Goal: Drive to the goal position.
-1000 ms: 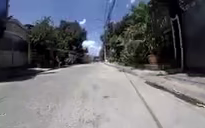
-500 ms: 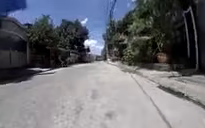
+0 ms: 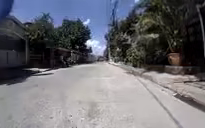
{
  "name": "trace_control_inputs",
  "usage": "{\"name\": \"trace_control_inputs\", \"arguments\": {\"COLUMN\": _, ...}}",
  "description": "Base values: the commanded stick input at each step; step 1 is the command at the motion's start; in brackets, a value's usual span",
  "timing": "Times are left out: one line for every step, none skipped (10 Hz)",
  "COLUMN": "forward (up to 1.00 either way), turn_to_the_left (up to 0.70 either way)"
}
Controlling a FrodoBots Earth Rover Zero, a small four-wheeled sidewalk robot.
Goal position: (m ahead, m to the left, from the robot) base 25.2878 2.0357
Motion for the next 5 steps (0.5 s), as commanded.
{"name": "trace_control_inputs", "arguments": {"forward": 1.00, "turn_to_the_left": -0.05}}
{"name": "trace_control_inputs", "arguments": {"forward": 1.00, "turn_to_the_left": 0.00}}
{"name": "trace_control_inputs", "arguments": {"forward": 1.00, "turn_to_the_left": 0.00}}
{"name": "trace_control_inputs", "arguments": {"forward": 1.00, "turn_to_the_left": 0.00}}
{"name": "trace_control_inputs", "arguments": {"forward": 1.00, "turn_to_the_left": 0.00}}
